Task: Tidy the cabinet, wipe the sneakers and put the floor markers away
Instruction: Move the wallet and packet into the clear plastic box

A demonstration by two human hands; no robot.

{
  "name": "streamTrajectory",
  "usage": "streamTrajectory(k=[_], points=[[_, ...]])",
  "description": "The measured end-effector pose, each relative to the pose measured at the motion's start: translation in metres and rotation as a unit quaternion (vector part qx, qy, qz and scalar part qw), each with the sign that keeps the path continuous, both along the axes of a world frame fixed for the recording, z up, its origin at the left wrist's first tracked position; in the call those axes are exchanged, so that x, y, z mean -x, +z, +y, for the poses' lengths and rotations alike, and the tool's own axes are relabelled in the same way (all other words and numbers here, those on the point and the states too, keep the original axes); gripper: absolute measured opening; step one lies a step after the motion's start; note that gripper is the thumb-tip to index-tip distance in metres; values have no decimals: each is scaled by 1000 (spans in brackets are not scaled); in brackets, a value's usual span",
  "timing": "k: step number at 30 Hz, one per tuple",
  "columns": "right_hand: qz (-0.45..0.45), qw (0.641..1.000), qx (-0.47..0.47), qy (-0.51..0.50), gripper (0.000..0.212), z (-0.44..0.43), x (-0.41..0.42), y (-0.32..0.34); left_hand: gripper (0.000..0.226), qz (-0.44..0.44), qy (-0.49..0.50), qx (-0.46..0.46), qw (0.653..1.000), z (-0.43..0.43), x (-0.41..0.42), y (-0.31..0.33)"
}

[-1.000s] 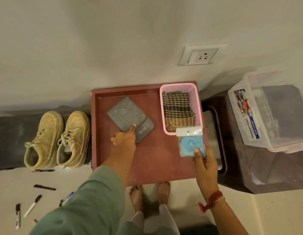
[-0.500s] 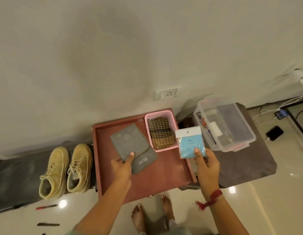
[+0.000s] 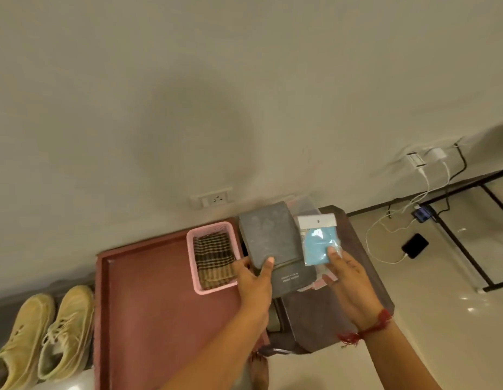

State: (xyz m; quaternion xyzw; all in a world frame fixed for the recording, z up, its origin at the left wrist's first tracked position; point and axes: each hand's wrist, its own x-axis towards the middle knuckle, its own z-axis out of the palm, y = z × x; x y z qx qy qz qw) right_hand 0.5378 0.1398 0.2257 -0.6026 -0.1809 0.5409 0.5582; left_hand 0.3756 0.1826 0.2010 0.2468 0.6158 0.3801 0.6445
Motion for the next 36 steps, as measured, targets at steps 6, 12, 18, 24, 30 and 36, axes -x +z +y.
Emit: streamTrajectory(k=[6, 12, 18, 24, 30, 36], points=[[53, 997, 53, 35, 31, 29, -24, -23, 42, 13, -19, 5, 1000, 6, -44, -22], [-16, 999, 38, -5, 23, 50, -42, -46, 32, 68, -115, -35, 990, 23, -37, -32], [-62, 997, 41, -29, 18, 64, -51, -74, 66, 218, -248, -99, 939, 41, -11, -64], [-93, 993, 33, -59, 17, 48, -67, -86, 107, 232, -367, -168, 885, 37, -20, -76], [-208, 974, 87, -28, 16, 61, -52, -112, 95, 278, -398, -136, 863, 34, -14, -95], [-300, 944, 135, -32, 20, 70, -39, -135, 111, 201, -370, -115, 900, 29, -29, -100]])
